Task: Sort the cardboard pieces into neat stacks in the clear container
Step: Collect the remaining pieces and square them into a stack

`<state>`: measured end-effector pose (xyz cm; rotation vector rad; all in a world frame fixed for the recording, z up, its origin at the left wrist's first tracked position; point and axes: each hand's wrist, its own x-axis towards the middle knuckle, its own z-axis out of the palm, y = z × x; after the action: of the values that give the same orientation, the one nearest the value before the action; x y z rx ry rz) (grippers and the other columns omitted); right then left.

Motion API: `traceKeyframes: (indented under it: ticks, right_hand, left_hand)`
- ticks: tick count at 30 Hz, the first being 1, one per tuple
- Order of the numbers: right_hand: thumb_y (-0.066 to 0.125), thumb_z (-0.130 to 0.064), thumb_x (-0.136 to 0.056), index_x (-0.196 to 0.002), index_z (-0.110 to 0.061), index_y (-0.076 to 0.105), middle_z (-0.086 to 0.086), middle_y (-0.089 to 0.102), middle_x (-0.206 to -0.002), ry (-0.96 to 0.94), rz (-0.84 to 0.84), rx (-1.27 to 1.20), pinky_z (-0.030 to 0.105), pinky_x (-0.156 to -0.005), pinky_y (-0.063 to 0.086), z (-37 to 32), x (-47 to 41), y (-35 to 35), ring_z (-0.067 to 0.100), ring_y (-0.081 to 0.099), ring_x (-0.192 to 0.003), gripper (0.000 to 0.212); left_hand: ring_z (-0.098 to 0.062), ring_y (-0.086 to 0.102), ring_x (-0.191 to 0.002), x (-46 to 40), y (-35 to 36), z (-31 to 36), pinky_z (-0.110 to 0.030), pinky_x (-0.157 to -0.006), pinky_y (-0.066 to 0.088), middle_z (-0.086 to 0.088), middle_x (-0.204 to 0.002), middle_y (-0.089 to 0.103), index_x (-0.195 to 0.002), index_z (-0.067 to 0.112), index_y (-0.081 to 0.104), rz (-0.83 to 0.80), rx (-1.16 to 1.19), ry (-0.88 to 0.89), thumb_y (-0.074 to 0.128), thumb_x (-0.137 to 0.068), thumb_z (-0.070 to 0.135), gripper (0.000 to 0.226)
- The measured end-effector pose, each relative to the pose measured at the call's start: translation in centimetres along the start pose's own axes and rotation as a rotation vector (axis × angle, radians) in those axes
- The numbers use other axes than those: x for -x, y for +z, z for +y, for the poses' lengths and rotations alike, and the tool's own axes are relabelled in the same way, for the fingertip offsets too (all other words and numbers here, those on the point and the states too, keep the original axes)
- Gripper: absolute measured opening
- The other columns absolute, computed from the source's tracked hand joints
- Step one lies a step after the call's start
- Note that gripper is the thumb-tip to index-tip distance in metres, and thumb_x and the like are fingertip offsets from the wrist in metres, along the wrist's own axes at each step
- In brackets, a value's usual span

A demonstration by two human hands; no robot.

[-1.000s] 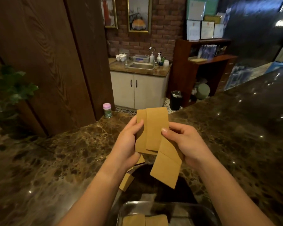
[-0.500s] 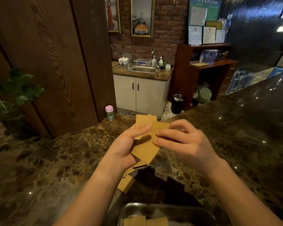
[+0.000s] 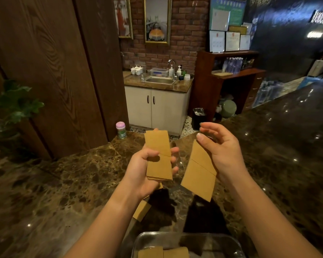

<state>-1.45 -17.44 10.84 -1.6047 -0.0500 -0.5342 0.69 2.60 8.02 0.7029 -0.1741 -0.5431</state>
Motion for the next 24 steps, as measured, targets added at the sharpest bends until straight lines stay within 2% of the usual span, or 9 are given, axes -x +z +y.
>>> traceKeyframes:
  ticks: [2, 4, 7, 9, 12, 15, 17, 20, 24]
  right_hand:
    - [0.071, -0.011, -0.089, -0.101, -0.033, 0.071, -0.012, 0.069, -0.1, 0.008, -0.013, -0.068, 0.015, -0.067, 0.054, -0.4, 0.0, 0.8, -0.005, 0.066, -0.087, 0.025]
    - [0.069, -0.011, -0.091, -0.105, -0.026, 0.069, -0.006, 0.067, -0.105, 0.003, 0.009, -0.055, 0.016, -0.069, 0.054, -0.5, -0.1, 1.4, -0.005, 0.065, -0.087, 0.021]
    - [0.069, -0.012, -0.091, -0.106, -0.027, 0.067, -0.006, 0.066, -0.11, -0.05, 0.013, 0.075, 0.022, -0.08, 0.055, -0.7, -0.2, 2.3, 0.0, 0.063, -0.098, 0.021]
    - [0.069, -0.012, -0.092, -0.103, -0.033, 0.064, -0.008, 0.064, -0.112, -0.106, -0.01, 0.154, 0.023, -0.082, 0.054, -0.8, -0.2, 3.1, 0.003, 0.063, -0.098, 0.024]
    - [0.065, -0.014, -0.094, -0.107, -0.031, 0.064, -0.01, 0.057, -0.111, -0.282, -0.038, 0.423, 0.014, -0.08, 0.047, -0.4, 0.3, 4.2, 0.0, 0.057, -0.094, 0.021]
    - [0.061, -0.021, -0.096, -0.119, -0.025, 0.064, -0.005, 0.055, -0.112, -0.395, -0.082, 0.725, 0.029, -0.091, 0.04, 0.8, 0.4, 5.0, 0.011, 0.05, -0.107, 0.024]
    - [0.058, -0.028, -0.098, -0.122, -0.027, 0.062, -0.007, 0.056, -0.114, -0.336, -0.096, 0.666, 0.032, -0.093, 0.037, 1.5, 0.3, 5.6, 0.012, 0.048, -0.111, 0.025]
    - [0.057, -0.031, -0.099, -0.119, -0.027, 0.061, -0.016, 0.061, -0.107, -0.073, -0.124, 0.334, 0.014, -0.083, 0.046, 2.8, -0.4, 6.0, -0.005, 0.057, -0.101, 0.021]
    - [0.064, -0.025, -0.096, -0.124, -0.017, 0.061, 0.0, 0.065, -0.121, 0.242, -0.504, 0.612, 0.027, -0.09, 0.047, 7.7, -1.6, 6.0, 0.012, 0.06, -0.109, 0.029]
  left_hand:
    - [-0.029, 0.068, -0.079, -0.1, 0.7, -0.8, -0.044, -0.07, 0.058, -0.019, -0.105, 0.071, -0.134, 0.04, 0.058, 0.03, -0.042, -0.031, 0.057, -0.084, 0.024, 0.053]
    - [-0.029, 0.071, -0.09, -0.1, 1.5, -1.4, -0.043, -0.074, 0.058, -0.012, -0.114, 0.073, -0.13, 0.041, 0.062, 0.035, -0.101, -0.088, 0.058, -0.087, 0.042, 0.043]
    - [-0.026, 0.073, -0.09, -0.1, 2.1, -2.3, -0.039, -0.072, 0.059, -0.01, -0.112, 0.075, -0.121, 0.032, 0.071, 0.024, -0.152, -0.168, 0.056, -0.084, 0.055, 0.046]
    - [-0.027, 0.073, -0.086, 0.1, 2.5, -2.6, -0.042, -0.07, 0.061, -0.013, -0.104, 0.075, -0.116, 0.022, 0.073, 0.009, -0.136, -0.195, 0.06, -0.083, 0.051, 0.046]
    - [-0.031, 0.074, -0.086, -0.1, 2.6, -2.9, -0.044, -0.065, 0.061, -0.016, -0.103, 0.075, -0.134, 0.021, 0.058, -0.013, -0.11, -0.163, 0.064, -0.085, 0.027, 0.049]
    - [-0.037, 0.073, -0.091, -0.1, 1.8, -2.9, -0.047, -0.063, 0.06, -0.018, -0.108, 0.074, -0.133, 0.032, 0.055, 0.001, -0.117, -0.14, 0.061, -0.086, 0.015, 0.051]
    - [-0.041, 0.072, -0.092, 0.1, 0.2, -2.8, -0.051, -0.066, 0.059, -0.019, -0.111, 0.073, -0.13, 0.042, 0.057, 0.016, -0.116, -0.119, 0.06, -0.084, 0.008, 0.057]
    - [-0.038, 0.069, -0.077, 1.1, -3.8, -2.1, -0.051, -0.066, 0.058, -0.025, -0.102, 0.068, -0.129, 0.037, 0.059, 0.166, -0.023, -0.012, 0.047, -0.074, -0.003, 0.069]
    - [-0.032, 0.064, -0.071, 3.7, -10.2, 0.4, -0.04, -0.061, 0.056, -0.023, -0.104, 0.059, -0.118, 0.023, 0.054, 0.454, 0.143, 0.132, 0.035, -0.063, -0.006, 0.065]
